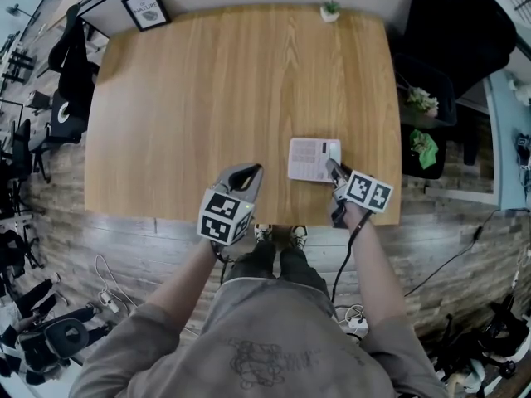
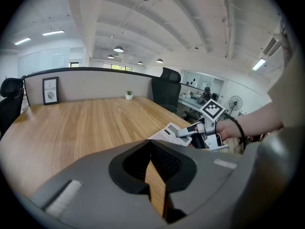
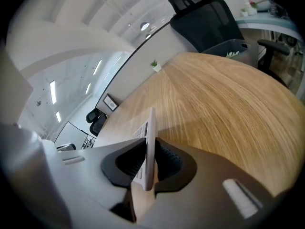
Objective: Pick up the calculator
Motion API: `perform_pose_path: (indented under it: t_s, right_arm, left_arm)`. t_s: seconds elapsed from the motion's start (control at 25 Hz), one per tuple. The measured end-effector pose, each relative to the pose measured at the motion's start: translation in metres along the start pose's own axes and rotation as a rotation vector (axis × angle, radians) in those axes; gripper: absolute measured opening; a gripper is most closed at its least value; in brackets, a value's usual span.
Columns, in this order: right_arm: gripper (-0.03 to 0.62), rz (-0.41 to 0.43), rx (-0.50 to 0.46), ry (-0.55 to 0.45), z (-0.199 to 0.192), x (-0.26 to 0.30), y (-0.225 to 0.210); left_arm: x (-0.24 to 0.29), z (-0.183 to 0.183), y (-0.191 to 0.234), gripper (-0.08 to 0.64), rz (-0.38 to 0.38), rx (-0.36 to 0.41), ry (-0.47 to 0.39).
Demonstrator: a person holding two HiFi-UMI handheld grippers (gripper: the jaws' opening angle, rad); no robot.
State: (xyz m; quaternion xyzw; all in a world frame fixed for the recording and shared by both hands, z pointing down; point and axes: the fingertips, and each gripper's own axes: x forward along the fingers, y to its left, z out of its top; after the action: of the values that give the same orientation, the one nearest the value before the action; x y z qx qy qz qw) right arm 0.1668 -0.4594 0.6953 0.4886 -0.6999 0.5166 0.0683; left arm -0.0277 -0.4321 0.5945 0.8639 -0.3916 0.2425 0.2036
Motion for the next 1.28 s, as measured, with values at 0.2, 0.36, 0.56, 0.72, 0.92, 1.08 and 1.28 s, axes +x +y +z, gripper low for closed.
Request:
perform_pose_path:
  t_s: [0.2,0.36,0.56,0.72,0.92,1.08,1.28]
  right_arm:
    - [0.064,-0.02,-0.036,-0.054,0.012,-0.022,0.018]
    - [0.063,0.019,-0.063,-0.146,0.038,-0.055,0.051]
    - [0.063,0.077,-0.129,-0.283,0.078,-0.109,0.103]
    - [0.063,0.127,-0.181,-0.382,0.097,-0.156,0.145]
    - [0.061,0.192,-0.226,-0.49,0.112,-0.211,0.188]
    - [0.061,0.226,-0.249,-0.552,0.113,-0.249,0.211]
    - [0.062,0.258,-0.267,-0.589,0.103,-0.283,0.231]
  left_arm:
    - [-0.016,0.011,-0.003,0.002,0.004,0.011,-0.022]
    - [-0.034,0.033,-0.005,0.002,0.008,0.046,-0.063]
    - [-0.06,0.077,-0.012,0.002,0.014,0.117,-0.152]
    - [-0.089,0.113,-0.022,0.002,0.019,0.171,-0.233]
    - [-0.127,0.155,-0.029,0.002,0.047,0.216,-0.351]
    - [-0.155,0.18,-0.04,0.002,0.053,0.244,-0.427]
    - [-0.184,0.19,-0.057,0.002,0.049,0.262,-0.476]
